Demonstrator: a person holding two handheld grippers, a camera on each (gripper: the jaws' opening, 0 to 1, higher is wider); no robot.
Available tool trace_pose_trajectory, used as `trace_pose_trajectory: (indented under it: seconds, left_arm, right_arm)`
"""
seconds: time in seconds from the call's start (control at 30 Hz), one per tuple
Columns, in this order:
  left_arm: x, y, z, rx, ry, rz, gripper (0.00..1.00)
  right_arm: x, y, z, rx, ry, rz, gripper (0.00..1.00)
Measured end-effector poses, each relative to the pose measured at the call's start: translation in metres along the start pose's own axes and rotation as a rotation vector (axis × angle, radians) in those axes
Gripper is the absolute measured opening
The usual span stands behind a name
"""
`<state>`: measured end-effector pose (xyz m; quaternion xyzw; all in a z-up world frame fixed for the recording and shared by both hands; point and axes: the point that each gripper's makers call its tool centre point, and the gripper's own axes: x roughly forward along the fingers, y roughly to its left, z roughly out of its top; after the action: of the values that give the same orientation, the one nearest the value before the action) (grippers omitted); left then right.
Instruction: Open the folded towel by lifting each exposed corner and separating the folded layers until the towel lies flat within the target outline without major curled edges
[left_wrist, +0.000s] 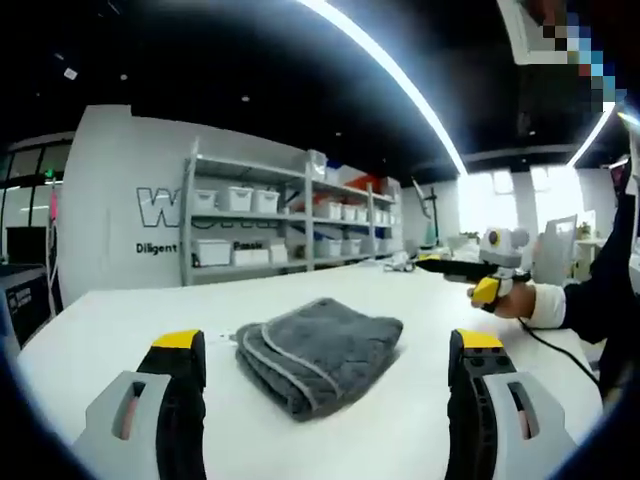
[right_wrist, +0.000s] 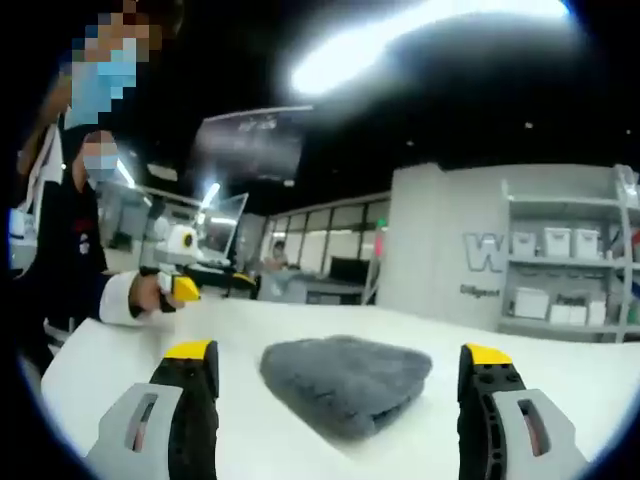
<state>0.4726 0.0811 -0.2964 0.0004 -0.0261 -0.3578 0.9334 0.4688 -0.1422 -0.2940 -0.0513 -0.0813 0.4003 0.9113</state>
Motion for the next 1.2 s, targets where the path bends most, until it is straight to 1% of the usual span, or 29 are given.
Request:
trace_pose_trajectory:
  seconds: [0.03, 0.1, 0.2, 0.3, 0.57, 0.63, 0.7, 0.83, 1.07, 1.2]
  left_arm:
    - [0.0, -0.005, 0.004, -0.008, -0.021, -0.024, 0.99]
    - [0.0, -0.006, 0.007, -0.014, -0.032, -0.03, 0.99]
    - [0.0, -0.005, 0.004, -0.006, -0.015, -0.027, 0.99]
    - [0.0, -0.005, 0.005, -0.015, -0.022, -0.026, 0.99]
    - [0.001, -0.002, 0.001, -0.016, -0.006, -0.014, 0.99]
    - [0.001, -0.003, 0.001, -0.015, -0.004, -0.021, 0.99]
    - [0.001, -0.008, 0.003, -0.012, -0.02, -0.037, 0.99]
    - [0.002, -0.008, 0.0, 0.003, -0.006, -0.034, 0.99]
    - [0.003, -0.007, -0.002, -0.004, 0.002, -0.03, 0.99]
    - [0.004, -0.005, -0.008, 0.003, 0.027, -0.02, 0.99]
  right_arm:
    - [0.0, 0.0, 0.0, 0.002, -0.002, -0.001, 1.0]
    - [0.0, 0.0, -0.001, 0.008, -0.005, 0.001, 1.0]
    - [0.0, -0.001, -0.002, 0.004, -0.005, -0.006, 1.0]
    - [0.0, -0.001, -0.002, 0.006, -0.004, -0.01, 1.0]
    - [0.002, 0.002, -0.004, 0.008, 0.001, -0.007, 1.0]
    - [0.002, 0.002, -0.004, 0.007, 0.003, -0.006, 1.0]
    - [0.002, 0.002, -0.005, 0.006, 0.005, -0.006, 1.0]
    - [0.002, 0.0, -0.005, 0.009, 0.006, -0.013, 1.0]
    - [0.001, -0.002, -0.005, 0.018, 0.004, -0.021, 1.0]
    - [0.001, -0.002, -0.006, 0.017, 0.01, -0.022, 1.0]
